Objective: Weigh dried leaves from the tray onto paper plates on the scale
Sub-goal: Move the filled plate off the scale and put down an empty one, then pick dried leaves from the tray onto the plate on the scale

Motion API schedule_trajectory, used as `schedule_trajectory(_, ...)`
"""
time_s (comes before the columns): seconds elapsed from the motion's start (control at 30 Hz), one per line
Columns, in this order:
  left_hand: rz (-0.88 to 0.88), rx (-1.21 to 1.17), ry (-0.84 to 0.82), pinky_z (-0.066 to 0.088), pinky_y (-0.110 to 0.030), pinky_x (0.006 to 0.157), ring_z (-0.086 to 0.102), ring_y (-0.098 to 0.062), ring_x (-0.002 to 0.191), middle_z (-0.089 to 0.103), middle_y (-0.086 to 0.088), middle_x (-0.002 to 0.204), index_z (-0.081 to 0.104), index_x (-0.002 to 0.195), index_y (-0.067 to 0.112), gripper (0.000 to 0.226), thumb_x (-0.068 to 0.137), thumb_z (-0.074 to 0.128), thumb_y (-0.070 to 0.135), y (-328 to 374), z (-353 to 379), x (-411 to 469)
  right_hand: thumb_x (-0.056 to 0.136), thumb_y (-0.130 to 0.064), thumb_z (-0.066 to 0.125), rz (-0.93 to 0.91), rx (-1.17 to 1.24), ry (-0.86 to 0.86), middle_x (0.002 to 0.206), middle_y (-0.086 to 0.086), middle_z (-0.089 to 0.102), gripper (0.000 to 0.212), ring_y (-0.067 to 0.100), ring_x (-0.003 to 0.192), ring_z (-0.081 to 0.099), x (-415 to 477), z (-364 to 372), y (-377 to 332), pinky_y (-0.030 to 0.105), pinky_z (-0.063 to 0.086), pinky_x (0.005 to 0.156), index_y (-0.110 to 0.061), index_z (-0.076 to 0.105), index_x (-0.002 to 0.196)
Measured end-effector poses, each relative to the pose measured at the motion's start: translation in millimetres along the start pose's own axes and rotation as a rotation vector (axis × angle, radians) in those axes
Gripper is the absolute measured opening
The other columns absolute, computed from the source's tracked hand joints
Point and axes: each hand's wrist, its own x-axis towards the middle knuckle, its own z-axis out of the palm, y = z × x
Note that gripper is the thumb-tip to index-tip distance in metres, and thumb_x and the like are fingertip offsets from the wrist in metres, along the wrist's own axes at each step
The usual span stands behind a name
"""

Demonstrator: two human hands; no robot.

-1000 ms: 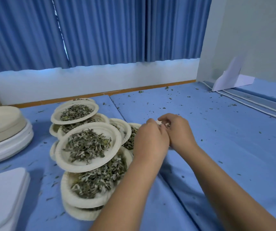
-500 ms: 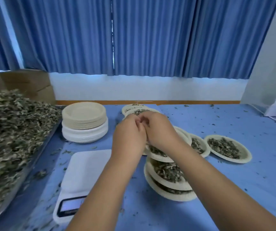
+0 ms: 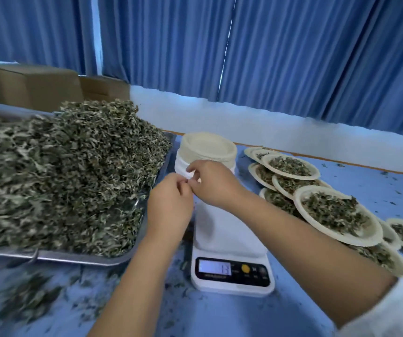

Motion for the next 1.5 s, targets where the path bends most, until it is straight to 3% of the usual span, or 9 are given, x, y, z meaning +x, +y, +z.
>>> schedule_trajectory(0.2, -0.071, -0.157, -0.018, 0.054, -0.047, 0.073, 0.066, -0.033, 0.076, 0.067, -0.014, 0.078, 0.063, 0.087, 0.005, 0.021, 0.091, 0.044, 0.013, -13.6, 3.2, 11.3, 0.093, -0.019, 0.049, 0.077, -0.149, 0.158, 0.123, 0.010, 0.059, 0.035, 0.029, 0.115, 0.052, 54.6, -2.9, 28.7, 0.036, 0.042, 0.092, -0.014, 0.061, 0.125)
schedule_trajectory(0.37, -0.073, -0.212, -0.060, 0.054, -0.048, 0.073, 0.066, -0.033, 0.079, 0.067, -0.014, 0.080, 0.061, 0.083, 0.006, 0.020, 0.092, 0.045, 0.015, -11.6, 12.3, 13.0, 0.094, -0.019, 0.046, 0.105, -0.299, 0.125, 0.108, 0.010, 0.063, 0.026, 0.031, 0.102, 0.057, 69.9, -4.0, 46.1, 0.033, 0.046, 0.074, -0.014, 0.071, 0.102)
schedule_trajectory(0.47, -0.054, -0.235, -0.064, 0.054, -0.047, 0.074, 0.065, -0.033, 0.079, 0.067, -0.011, 0.079, 0.061, 0.083, 0.010, 0.019, 0.092, 0.047, 0.017, -9.7, 13.8, 12.4, 0.094, -0.025, 0.049, 0.116, -0.310, 0.082, 0.101, 0.007, 0.067, 0.026, 0.028, 0.097, 0.059, 72.7, -7.6, 47.8, 0.036, 0.051, 0.076, -0.014, 0.072, 0.099)
schedule_trajectory(0.8, -0.042, -0.250, -0.048, 0.055, -0.045, 0.075, 0.066, -0.031, 0.079, 0.067, -0.009, 0.079, 0.062, 0.086, 0.010, 0.018, 0.093, 0.047, 0.016, -8.5, 11.5, 11.2, 0.093, -0.022, 0.054, 0.181, -0.101, 0.033, 0.099, 0.016, 0.070, 0.026, 0.031, 0.096, 0.062, 79.2, -11.5, 54.5, 0.043, 0.053, 0.083, -0.004, 0.073, 0.096)
schedule_trajectory(1.0, -0.041, -0.239, -0.052, 0.055, -0.044, 0.075, 0.066, -0.029, 0.079, 0.067, -0.006, 0.080, 0.062, 0.085, 0.013, 0.017, 0.093, 0.047, 0.018, -9.3, 11.9, 10.9, 0.094, -0.018, 0.053, 0.198, -0.001, 0.128, 0.100, 0.005, 0.072, 0.022, 0.025, 0.096, 0.062, 82.8, -10.1, 58.1, 0.035, 0.051, 0.082, -0.009, 0.073, 0.093)
schedule_trajectory(1.1, -0.050, -0.244, -0.064, 0.055, -0.044, 0.075, 0.066, -0.029, 0.079, 0.067, -0.006, 0.080, 0.061, 0.082, 0.015, 0.017, 0.093, 0.048, 0.017, -8.9, 12.9, 10.0, 0.093, -0.029, 0.057, 0.211, -0.020, 0.093, 0.095, 0.001, 0.072, 0.023, 0.021, 0.094, 0.062, 83.4, -9.0, 60.2, 0.036, 0.052, 0.083, -0.013, 0.074, 0.091)
schedule_trajectory(1.3, -0.048, -0.253, -0.075, 0.055, -0.046, 0.077, 0.066, -0.031, 0.082, 0.067, -0.009, 0.082, 0.062, 0.088, 0.011, 0.017, 0.093, 0.046, 0.015, -9.5, 12.8, 9.1, 0.090, -0.028, 0.057, 0.257, 0.073, 0.065, 0.072, 0.013, 0.056, 0.031, 0.016, 0.070, 0.050, 87.9, -2.1, 68.0, 0.032, 0.045, 0.067, 0.000, 0.070, 0.087)
schedule_trajectory(1.4, -0.041, -0.252, -0.080, 0.055, -0.045, 0.076, 0.066, -0.031, 0.080, 0.067, -0.008, 0.081, 0.061, 0.085, 0.014, 0.017, 0.093, 0.046, 0.015, -8.1, 12.6, 10.2, 0.091, -0.026, 0.060, 0.257, 0.181, 0.120, 0.064, 0.000, 0.053, 0.028, 0.013, 0.066, 0.047, 90.3, -1.4, 68.7, 0.027, 0.039, 0.064, -0.010, 0.067, 0.070)
schedule_trajectory(1.5, -0.020, -0.226, -0.086, 0.055, -0.043, 0.075, 0.066, -0.027, 0.079, 0.067, -0.005, 0.080, 0.060, 0.083, 0.017, 0.018, 0.093, 0.046, 0.016, -6.9, 12.7, 9.7, 0.093, -0.025, 0.061, 0.273, 0.328, 0.214, 0.073, -0.009, 0.062, 0.018, 0.007, 0.067, 0.053, 90.2, -5.8, 64.8, 0.020, 0.039, 0.058, -0.016, 0.074, 0.085)
